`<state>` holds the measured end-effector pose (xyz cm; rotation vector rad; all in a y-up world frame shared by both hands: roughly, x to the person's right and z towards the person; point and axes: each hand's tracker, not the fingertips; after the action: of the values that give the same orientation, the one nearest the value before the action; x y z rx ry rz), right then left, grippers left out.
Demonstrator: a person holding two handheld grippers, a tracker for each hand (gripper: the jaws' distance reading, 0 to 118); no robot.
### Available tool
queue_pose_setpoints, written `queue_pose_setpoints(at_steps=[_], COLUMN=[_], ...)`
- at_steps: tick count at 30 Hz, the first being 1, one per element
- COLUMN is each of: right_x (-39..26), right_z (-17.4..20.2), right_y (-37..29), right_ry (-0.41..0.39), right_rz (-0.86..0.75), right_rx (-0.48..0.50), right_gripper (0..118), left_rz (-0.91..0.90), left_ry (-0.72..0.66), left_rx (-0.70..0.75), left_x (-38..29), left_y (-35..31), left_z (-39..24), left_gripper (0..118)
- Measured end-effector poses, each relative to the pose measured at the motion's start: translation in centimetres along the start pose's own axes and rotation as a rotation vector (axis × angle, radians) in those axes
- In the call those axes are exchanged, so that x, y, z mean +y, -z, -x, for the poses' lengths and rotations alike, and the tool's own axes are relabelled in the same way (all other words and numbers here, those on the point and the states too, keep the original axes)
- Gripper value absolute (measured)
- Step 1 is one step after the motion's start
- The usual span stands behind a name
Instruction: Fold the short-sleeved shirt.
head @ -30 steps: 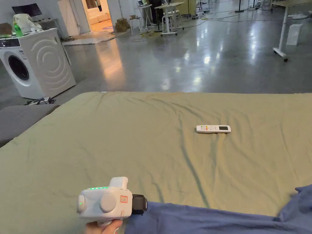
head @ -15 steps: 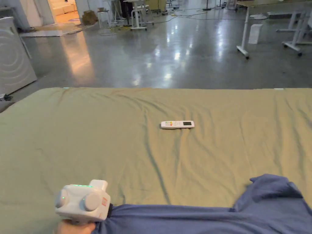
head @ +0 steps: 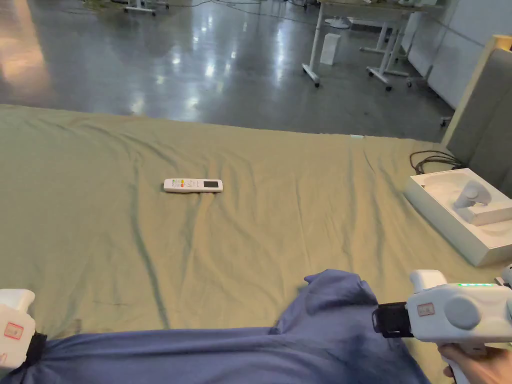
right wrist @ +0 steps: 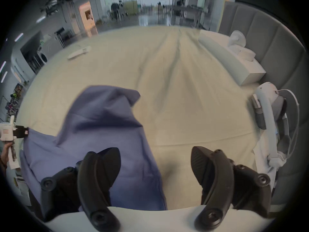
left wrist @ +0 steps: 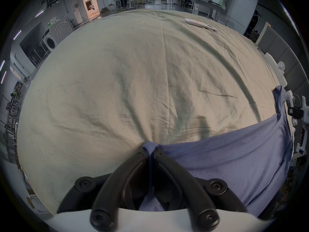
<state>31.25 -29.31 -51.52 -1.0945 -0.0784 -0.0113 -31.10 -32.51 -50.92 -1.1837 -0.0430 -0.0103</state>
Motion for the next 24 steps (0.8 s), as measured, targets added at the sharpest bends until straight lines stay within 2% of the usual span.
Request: queue_pose_setpoints(at_steps=[3, 4, 5, 7, 8, 9, 11, 12, 16, 20, 24], right_x=[-0.7, -1.1, -1.3, -1.6, -1.7, -1.7, -1.8, -1.9, -3.3, -9.4, -17.8], right_z=[0.8, 1.2, 1.4, 2.0, 2.4, 2.8, 3.5, 3.3, 2.2, 1.8, 2.2], right_y=[2.7, 2.6, 2.1, 1.2, 1.1, 1.2, 1.0, 0.5, -6.0, -15.4, -22.0], right_ry=[-0.035, -0.043, -0.054, -0.049, -0.066, -0.091, -0.137, -0.132, -0.007, 0.038, 0.045], right_rz=[0.082, 0.052, 0.017, 0.0, -0.001, 0.003, 0.003, -0.01, -0.147, -0.27, -0.3], right_rx=[-0.027, -0.034, -0.058, -0.014, -0.006, 0.0, -0.016, -0.019, 0.077, 0.128, 0.105], right_gripper=[86, 85, 78, 44, 19, 3, 1, 1, 1, 1, 1], left_rz=[0.006, 0.01, 0.011, 0.009, 0.005, -0.006, -0.036, -0.062, -0.185, -0.291, -0.295], left_ry=[0.014, 0.019, 0.025, 0.027, 0.027, 0.029, 0.035, 0.048, 0.01, 0.02, 0.008], left_rx=[0.004, 0.004, 0.005, 0.009, 0.011, 0.014, 0.01, -0.003, -0.1, -0.202, -0.272], left_x=[0.2, 0.2, 0.1, 0.2, 0.0, -0.2, -0.5, -0.7, -2.3, -7.3, -14.6], left_y=[-0.1, -0.2, -0.3, -0.3, -0.4, -0.6, -1.2, -2.0, -7.1, -13.3, -16.5], left_z=[-0.2, -0.3, -0.4, -0.4, -0.6, -0.6, -0.5, -0.3, 1.3, 3.5, 5.7], left_gripper=[7, 7, 7, 7, 7, 7, 7, 7, 6, 6, 6])
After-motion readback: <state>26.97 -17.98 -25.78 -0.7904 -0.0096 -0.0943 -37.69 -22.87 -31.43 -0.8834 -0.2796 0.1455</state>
